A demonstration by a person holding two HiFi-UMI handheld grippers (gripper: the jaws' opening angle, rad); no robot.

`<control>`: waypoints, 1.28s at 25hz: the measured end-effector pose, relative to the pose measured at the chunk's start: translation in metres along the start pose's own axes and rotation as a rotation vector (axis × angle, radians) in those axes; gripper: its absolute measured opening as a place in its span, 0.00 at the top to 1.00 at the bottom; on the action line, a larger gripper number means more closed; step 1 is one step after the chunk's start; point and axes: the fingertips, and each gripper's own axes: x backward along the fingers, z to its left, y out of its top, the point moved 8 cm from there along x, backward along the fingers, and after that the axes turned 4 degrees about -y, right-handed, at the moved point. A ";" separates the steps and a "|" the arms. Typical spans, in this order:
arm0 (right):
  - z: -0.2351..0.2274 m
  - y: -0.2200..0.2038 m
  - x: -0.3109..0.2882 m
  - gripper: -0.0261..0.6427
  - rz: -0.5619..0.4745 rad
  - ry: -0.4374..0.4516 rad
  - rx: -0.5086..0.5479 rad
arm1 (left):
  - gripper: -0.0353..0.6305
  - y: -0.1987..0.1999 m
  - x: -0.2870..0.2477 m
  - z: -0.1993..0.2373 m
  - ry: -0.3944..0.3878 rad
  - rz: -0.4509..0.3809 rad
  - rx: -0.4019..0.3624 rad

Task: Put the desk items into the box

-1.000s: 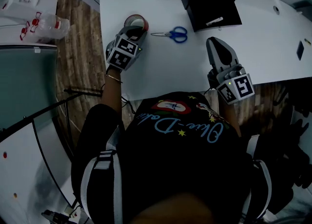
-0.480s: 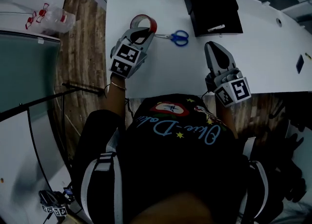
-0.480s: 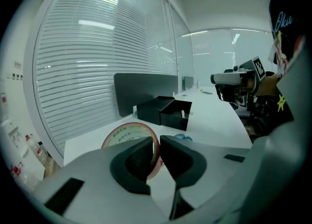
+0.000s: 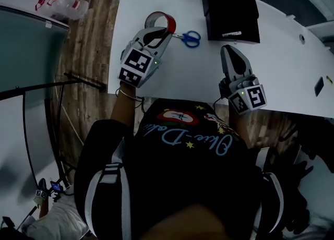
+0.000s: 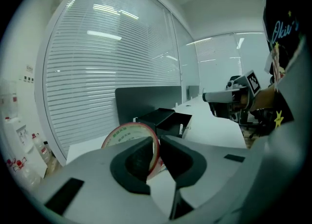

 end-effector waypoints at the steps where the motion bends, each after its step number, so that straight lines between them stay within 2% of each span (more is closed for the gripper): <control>1: -0.003 0.000 0.002 0.92 0.001 0.009 -0.002 | 0.84 0.003 0.001 -0.005 0.005 -0.009 0.008; 7: -0.012 0.001 0.008 0.92 0.006 0.047 -0.019 | 0.84 0.022 0.009 -0.028 0.039 -0.069 0.005; 32: -0.049 0.008 0.025 0.92 -0.003 0.091 -0.039 | 0.84 0.055 -0.001 -0.065 0.096 -0.130 -0.005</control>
